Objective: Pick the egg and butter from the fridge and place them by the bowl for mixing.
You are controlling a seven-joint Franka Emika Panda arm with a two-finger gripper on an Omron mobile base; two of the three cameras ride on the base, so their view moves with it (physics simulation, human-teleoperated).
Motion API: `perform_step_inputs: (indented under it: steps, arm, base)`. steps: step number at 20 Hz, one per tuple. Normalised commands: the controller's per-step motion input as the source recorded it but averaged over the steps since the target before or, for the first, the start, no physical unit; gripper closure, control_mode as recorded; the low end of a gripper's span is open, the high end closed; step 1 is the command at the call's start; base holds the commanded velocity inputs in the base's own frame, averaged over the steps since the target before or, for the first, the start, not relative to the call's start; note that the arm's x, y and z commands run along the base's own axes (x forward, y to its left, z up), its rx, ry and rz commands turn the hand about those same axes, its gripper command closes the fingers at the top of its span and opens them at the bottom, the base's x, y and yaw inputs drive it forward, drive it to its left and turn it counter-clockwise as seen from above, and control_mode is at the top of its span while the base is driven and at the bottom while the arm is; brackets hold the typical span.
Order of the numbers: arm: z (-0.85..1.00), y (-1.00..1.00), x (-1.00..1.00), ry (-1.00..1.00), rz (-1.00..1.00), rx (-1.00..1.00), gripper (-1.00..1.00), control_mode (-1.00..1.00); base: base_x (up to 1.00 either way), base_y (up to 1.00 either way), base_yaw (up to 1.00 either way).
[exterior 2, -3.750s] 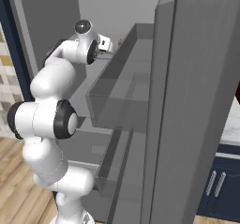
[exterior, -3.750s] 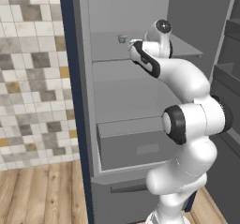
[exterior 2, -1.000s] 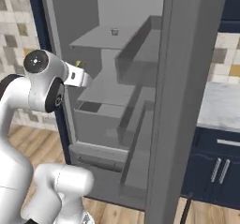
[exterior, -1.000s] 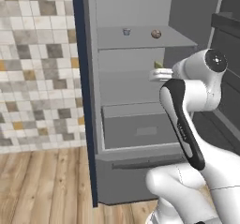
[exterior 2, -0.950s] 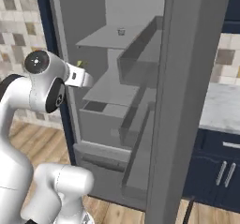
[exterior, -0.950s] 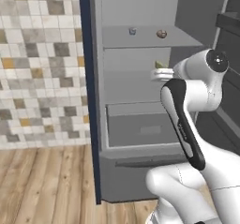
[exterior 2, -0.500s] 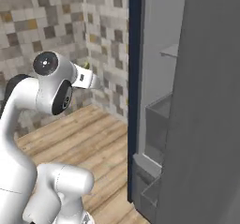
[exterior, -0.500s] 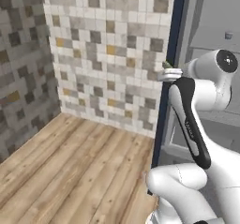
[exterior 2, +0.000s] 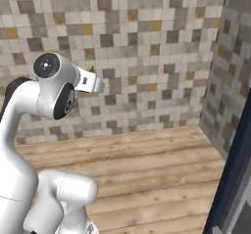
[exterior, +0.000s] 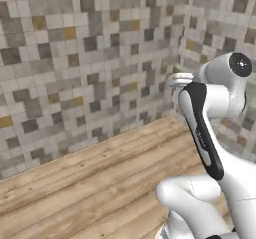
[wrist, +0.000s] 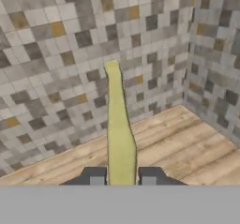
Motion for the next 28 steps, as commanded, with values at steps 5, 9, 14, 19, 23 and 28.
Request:
perform_step_inputs:
  steps: [5,9,14,19,23,28]
  arm:
    - [0.00,0.00,0.00,0.00,0.00,0.00,1.00,1.00]
    - [0.00,0.00,0.00,0.00,0.00,0.00,1.00,1.00]
    - [0.00,0.00,0.00,0.00,0.00,0.00,1.00,1.00]
    - [0.00,0.00,0.00,0.00,0.00,0.00,1.00,1.00]
    - [0.00,0.00,0.00,0.00,0.00,0.00,1.00,1.00]
    - [0.00,0.00,0.00,0.00,0.00,0.00,1.00,1.00]
  base:
    - [0.00,0.00,1.00]
    - [0.05,0.00,1.00]
    - [0.18,0.00,0.93]
    - [0.39,0.00,0.79]
    - [0.46,0.00,0.74]
    - [0.53,-0.10,0.58]
